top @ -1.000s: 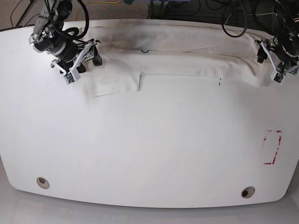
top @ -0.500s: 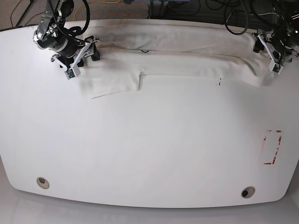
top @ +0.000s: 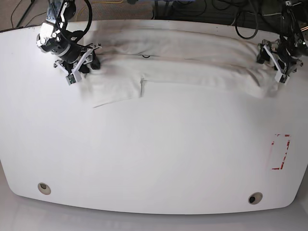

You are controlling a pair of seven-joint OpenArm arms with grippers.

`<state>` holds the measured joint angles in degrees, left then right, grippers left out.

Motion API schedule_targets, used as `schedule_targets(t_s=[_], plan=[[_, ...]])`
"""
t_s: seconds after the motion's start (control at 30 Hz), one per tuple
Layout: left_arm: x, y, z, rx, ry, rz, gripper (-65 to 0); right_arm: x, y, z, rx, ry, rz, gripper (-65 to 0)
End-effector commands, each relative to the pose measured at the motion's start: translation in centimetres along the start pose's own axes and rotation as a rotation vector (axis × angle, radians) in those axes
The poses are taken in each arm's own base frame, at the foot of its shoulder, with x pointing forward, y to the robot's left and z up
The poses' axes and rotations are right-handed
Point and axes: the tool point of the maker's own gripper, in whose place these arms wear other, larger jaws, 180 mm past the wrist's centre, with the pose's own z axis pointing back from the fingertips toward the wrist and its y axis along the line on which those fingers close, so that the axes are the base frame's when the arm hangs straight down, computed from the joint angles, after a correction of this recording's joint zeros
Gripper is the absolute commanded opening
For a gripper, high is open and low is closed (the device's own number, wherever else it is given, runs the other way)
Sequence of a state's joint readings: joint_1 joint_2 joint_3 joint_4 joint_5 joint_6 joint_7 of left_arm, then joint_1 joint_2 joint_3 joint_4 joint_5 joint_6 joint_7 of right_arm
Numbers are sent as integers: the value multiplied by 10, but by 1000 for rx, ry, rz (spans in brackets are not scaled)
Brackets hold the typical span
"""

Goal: Layout the t-shirt on the table in an organized manner, then fold the t-shirt properly
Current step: 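Lower the folded edge with both grippers and smooth it flat, then regrasp the folded edge with the left gripper near the shirt end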

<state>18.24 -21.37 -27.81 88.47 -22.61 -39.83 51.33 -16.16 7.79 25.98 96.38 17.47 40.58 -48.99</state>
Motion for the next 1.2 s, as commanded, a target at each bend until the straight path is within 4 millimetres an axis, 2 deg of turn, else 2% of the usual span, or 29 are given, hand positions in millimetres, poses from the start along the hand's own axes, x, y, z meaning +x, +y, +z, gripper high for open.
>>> schedule_targets(t_s=[0.0,0.13,0.27,0.47,0.8,1.03,1.17], plan=[[-1,1,-7,-9,33,-1,-243,-13,-14,-4,-48,83,13,-393],[8,7,-17,13,47,-14,-243,-2,-25,-7,-66,62,24,-393],[25,2,-26,16,25,-20,-243,4,-34,-10,-70,55,21,-393],[38,4,-23,35,3,-40,-243,13,-42,-9,-81,43,32,-395],[75,-1,10,60,-74,-98,-239,14,-43,-9,-88,44,38,-395],[97,5,42,85,-157,-83,-236,15,-41,-11,-80,39,31,-395],[118,15,58,108,-229,-61,-236,15,-41,-11,-80,39,31,-395]])
